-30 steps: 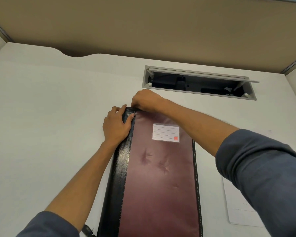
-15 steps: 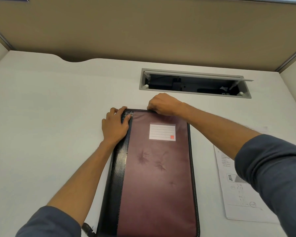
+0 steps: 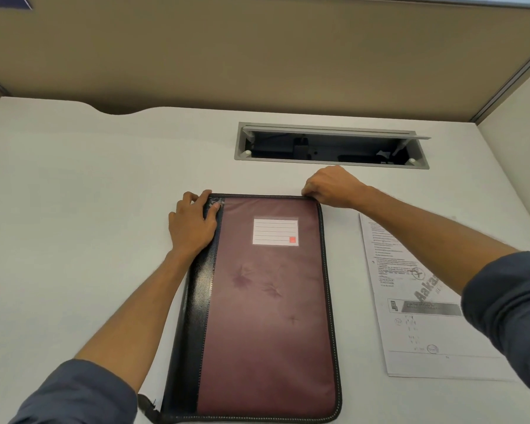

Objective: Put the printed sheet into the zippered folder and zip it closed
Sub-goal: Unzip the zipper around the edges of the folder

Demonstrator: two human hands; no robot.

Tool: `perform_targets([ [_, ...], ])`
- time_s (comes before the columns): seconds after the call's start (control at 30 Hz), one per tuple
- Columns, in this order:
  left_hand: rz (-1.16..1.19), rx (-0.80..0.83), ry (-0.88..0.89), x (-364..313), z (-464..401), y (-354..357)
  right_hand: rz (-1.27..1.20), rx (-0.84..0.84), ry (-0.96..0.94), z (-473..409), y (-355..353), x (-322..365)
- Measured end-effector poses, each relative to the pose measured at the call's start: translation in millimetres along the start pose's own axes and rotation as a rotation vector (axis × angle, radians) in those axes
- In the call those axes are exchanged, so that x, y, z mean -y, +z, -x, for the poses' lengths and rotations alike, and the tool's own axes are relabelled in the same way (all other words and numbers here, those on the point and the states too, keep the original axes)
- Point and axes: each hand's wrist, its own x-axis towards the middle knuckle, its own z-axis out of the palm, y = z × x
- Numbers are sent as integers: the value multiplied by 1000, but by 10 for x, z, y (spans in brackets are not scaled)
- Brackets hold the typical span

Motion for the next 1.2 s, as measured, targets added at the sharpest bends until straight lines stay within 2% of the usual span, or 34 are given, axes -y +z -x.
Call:
perform_targets([
  [0.23,-31,-6,3,-32,8,-23,-140,-44,169,440,177,-89],
  [0.43,-216,0,55,-194,19,27,-326,-133,370,523,352,120],
  [0.57,-294,108,307,-620,-25,205,-378,-204,414,528,416,156],
  [0.67,-146,246,398,-1072,-75,415,-392,-223,419,524,412,160],
  [0.8,5,345,339,-1470,-155,640,-411,-217,421,540,410,178],
  [0.97,154,322,188,-1519,-233,732,-350,-208,376,654,455,209],
  [1.2,190,295,158,-1517,-226,763,-304,-230,333,1030,553,541],
])
